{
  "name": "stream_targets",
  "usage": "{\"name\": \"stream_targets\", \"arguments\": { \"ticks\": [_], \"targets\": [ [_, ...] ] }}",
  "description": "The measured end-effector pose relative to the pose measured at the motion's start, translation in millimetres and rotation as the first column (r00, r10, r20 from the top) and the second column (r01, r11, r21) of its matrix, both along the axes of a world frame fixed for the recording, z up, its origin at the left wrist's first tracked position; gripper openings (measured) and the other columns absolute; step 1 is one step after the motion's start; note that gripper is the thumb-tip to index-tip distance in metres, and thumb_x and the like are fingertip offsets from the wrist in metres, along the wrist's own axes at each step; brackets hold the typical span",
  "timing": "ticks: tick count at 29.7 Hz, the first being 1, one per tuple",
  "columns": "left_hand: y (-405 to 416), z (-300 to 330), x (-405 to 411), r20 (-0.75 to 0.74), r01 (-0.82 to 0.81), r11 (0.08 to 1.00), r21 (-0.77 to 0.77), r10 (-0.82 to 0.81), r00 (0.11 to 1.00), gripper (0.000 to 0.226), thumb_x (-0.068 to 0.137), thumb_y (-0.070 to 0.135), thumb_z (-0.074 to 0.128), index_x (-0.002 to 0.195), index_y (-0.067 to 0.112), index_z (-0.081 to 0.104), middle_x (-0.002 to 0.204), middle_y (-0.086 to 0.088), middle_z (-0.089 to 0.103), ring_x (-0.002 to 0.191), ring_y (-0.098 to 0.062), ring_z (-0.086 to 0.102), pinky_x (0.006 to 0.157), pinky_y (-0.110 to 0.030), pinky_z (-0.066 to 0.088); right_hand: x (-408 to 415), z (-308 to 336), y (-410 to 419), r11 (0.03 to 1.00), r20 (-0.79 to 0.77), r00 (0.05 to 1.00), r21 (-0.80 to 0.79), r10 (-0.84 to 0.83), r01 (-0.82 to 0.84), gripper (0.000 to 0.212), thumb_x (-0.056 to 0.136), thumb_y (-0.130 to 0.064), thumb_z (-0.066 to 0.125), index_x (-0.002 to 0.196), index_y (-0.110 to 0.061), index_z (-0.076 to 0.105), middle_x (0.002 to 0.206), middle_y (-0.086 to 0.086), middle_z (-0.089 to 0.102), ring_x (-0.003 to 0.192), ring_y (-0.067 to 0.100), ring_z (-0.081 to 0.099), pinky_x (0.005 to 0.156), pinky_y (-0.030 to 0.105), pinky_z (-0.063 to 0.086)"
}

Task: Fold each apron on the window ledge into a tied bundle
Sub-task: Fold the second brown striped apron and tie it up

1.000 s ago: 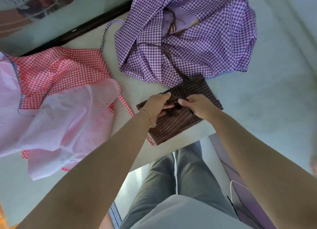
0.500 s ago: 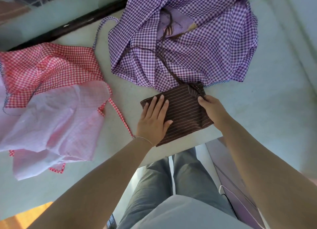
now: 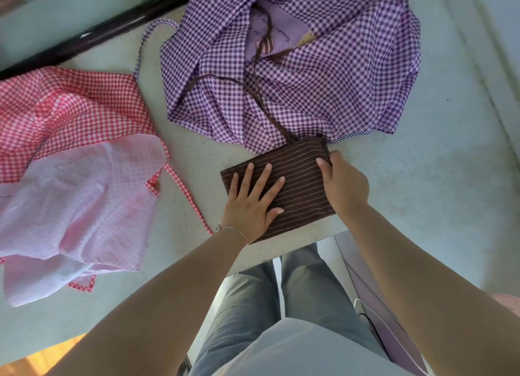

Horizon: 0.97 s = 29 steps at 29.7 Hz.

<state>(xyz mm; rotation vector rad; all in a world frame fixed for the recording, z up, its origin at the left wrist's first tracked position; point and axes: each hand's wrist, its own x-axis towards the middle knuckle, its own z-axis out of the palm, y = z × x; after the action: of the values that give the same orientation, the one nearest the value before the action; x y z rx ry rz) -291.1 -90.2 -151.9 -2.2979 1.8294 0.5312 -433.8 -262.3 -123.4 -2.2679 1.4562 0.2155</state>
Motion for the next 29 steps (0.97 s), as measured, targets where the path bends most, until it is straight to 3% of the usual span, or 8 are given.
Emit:
{"name": "stream_targets", "arguments": {
  "ticks": [6, 9, 11, 16, 19, 22, 26, 29],
  "targets": [
    [-9.7, 7.9, 3.9, 0.004, 0.007, 0.999, 0.048, -0.008, 1.0, 0.06, 0.092, 0.067, 0.003, 0.149, 0.045, 0.001, 0.161, 0.004, -0.001, 0.145, -0.043, -0.007, 0.113, -0.064, -0.005, 0.6, -11.8, -5.4, 0.999, 0.043, 0.999, -0.042, 0.028, -0.026, 0.043, 0.098, -0.047, 0.034, 0.114, -0.012, 0.051, 0.074, 0.0, 0.056, 0.056, 0.016, 0.053, 0.051, 0.021, 0.038],
    [-18.7, 16.2, 22.6, 0.009, 0.069, 0.995, 0.075, -0.069, 0.998, 0.056, 0.094, 0.061, 0.005, 0.148, 0.047, 0.01, 0.161, 0.007, 0.005, 0.146, -0.04, 0.0, 0.115, -0.063, 0.004, -3.0, -15.4, -4.7, 0.999, 0.154, 0.987, -0.009, -0.036, 0.038, 0.044, 0.097, -0.046, 0.04, 0.12, -0.01, 0.049, 0.079, 0.0, 0.057, 0.058, 0.017, 0.052, 0.049, 0.017, 0.031],
    [-23.0, 21.4, 35.4, 0.012, 0.122, 0.99, 0.077, -0.124, 0.992, 0.049, 0.099, 0.051, 0.018, 0.148, 0.045, 0.02, 0.16, 0.006, 0.012, 0.145, -0.037, 0.009, 0.116, -0.058, 0.012, -1.7, -16.1, -3.6, 0.997, 0.176, 0.982, -0.019, -0.072, 0.077, 0.042, 0.097, -0.042, 0.046, 0.126, -0.011, 0.047, 0.088, 0.003, 0.06, 0.068, 0.019, 0.057, 0.056, 0.018, 0.041],
    [-8.7, 25.6, 26.0, -0.022, 0.059, 0.998, 0.032, -0.058, 0.998, 0.049, 0.097, 0.045, 0.033, 0.144, 0.034, 0.035, 0.153, -0.003, 0.03, 0.123, -0.033, 0.039, 0.099, -0.046, 0.042, 11.4, -0.8, 29.2, 0.904, 0.257, 0.953, -0.426, 0.159, -0.036, 0.029, 0.09, -0.013, 0.057, 0.119, -0.009, 0.056, 0.109, 0.013, 0.06, 0.095, 0.024, 0.055, 0.081, 0.034, 0.051],
    [3.2, 30.4, 2.0, -0.069, -0.087, 0.994, 0.058, 0.091, 0.993, 0.048, 0.096, 0.045, 0.04, 0.141, 0.029, 0.04, 0.145, -0.007, 0.034, 0.111, -0.029, 0.044, 0.082, -0.038, 0.054, 16.5, 2.5, 80.2, 0.925, 0.365, 0.853, -0.225, 0.372, -0.307, 0.029, 0.09, -0.015, 0.052, 0.118, -0.012, 0.058, 0.109, 0.006, 0.063, 0.097, 0.02, 0.059, 0.084, 0.033, 0.053],
    [9.1, 37.9, -8.5, -0.143, -0.143, 0.989, 0.049, 0.148, 0.979, 0.047, 0.094, 0.04, 0.048, 0.138, 0.023, 0.045, 0.136, -0.01, 0.041, 0.1, -0.028, 0.051, 0.07, -0.037, 0.055, 1.0, -12.0, 107.6, 0.94, 0.351, 0.873, -0.08, 0.338, -0.332, 0.042, 0.084, -0.008, 0.063, 0.125, -0.016, 0.057, 0.116, 0.001, 0.062, 0.107, 0.021, 0.057, 0.09, 0.037, 0.051],
    [14.2, 27.5, 21.8, 0.013, 0.2, 0.971, -0.134, -0.2, 0.98, 0.042, 0.083, 0.023, 0.065, 0.125, 0.017, 0.062, 0.125, -0.008, 0.06, 0.109, -0.03, 0.057, 0.089, -0.041, 0.048, -9.4, -17.4, 100.6, 0.977, 0.454, 0.868, -0.029, 0.2, -0.21, 0.029, 0.088, -0.004, 0.06, 0.116, -0.011, 0.063, 0.114, 0.003, 0.064, 0.111, 0.019, 0.054, 0.1, 0.027, 0.041],
    [13.8, 26.1, 52.0, -0.022, 0.459, 0.888, -0.012, -0.459, 0.888, 0.061, 0.091, 0.01, 0.05, 0.149, 0.02, 0.032, 0.157, -0.002, 0.026, 0.144, -0.024, 0.025, 0.117, -0.04, 0.022, -20.8, -19.3, 88.3, 0.974, 0.464, 0.857, -0.086, 0.224, -0.208, 0.027, 0.087, 0.002, 0.061, 0.11, -0.011, 0.068, 0.11, 0.003, 0.068, 0.106, 0.021, 0.06, 0.096, 0.033, 0.046]
  ]
}}
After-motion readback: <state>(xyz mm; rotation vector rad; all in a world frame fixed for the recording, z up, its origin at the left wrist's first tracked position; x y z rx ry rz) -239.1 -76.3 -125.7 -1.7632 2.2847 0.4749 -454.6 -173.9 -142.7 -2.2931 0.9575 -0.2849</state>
